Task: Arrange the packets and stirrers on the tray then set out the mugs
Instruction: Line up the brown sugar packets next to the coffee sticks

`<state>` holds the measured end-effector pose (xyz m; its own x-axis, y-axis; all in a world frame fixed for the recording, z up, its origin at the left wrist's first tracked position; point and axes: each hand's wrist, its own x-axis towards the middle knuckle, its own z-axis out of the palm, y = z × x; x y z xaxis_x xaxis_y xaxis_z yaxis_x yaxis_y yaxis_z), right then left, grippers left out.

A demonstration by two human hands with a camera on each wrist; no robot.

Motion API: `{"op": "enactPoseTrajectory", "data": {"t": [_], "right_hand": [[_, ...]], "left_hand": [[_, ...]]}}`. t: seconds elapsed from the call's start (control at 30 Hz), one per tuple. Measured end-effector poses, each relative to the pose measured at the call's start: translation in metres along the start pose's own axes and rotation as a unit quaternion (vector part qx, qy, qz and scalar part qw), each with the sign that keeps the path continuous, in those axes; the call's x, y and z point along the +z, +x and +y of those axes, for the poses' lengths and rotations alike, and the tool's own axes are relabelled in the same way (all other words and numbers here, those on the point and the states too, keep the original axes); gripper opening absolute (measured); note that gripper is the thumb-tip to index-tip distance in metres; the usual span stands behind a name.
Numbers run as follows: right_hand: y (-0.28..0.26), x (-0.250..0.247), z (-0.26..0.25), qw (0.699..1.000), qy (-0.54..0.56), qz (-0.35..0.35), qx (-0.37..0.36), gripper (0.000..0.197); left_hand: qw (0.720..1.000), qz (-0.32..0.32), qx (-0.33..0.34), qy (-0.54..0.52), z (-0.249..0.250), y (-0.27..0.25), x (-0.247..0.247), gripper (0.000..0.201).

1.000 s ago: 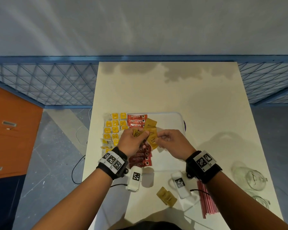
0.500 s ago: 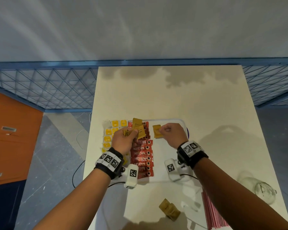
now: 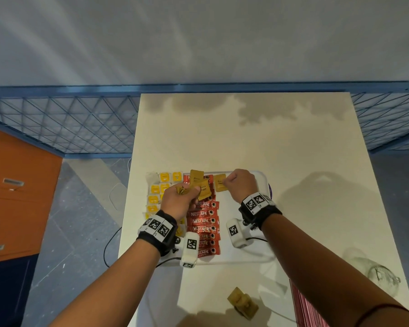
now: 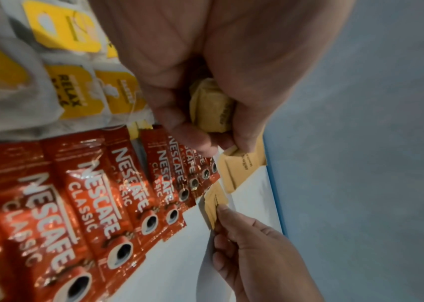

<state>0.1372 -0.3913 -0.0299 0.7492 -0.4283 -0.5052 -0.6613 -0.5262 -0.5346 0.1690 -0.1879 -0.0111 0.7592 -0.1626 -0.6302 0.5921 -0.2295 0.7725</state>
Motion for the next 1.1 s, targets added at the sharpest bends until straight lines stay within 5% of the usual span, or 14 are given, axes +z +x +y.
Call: {"op": "enactPoseTrajectory", "data": {"t": [0.27,0.5,0.63,0.87,1.1], "right_hand": [[-0.014,-0.005,-0.001,0.995,0.078,0.009,-0.061,0.021],[-0.039,-0.005,-0.002,0.968,0.22,-0.06,-0.103,0.02],[-0.041,0.004,0.008,0.969,0.209,-0.064,-0.116,0.007],[-0.037,-0.003,0.012,0.975,0.164,-0.066,-0.136,0.013],[-0.01,-0.025,0.022,0.992,0.1,0.048,-0.061,0.025]], "left_hand": [[0.998,-0.037,-0.028,-0.041,0.005,-0.003,0.005,0.018],[0.995,-0.067,-0.041,-0.067,0.004,-0.004,0.007,0.015],[0.994,-0.077,-0.045,-0.06,0.001,-0.01,0.008,0.017],[0.994,-0.073,-0.035,-0.071,-0.006,-0.018,0.008,0.016],[0.993,-0.059,-0.04,-0.092,-0.007,-0.017,0.006,0.015]]}}
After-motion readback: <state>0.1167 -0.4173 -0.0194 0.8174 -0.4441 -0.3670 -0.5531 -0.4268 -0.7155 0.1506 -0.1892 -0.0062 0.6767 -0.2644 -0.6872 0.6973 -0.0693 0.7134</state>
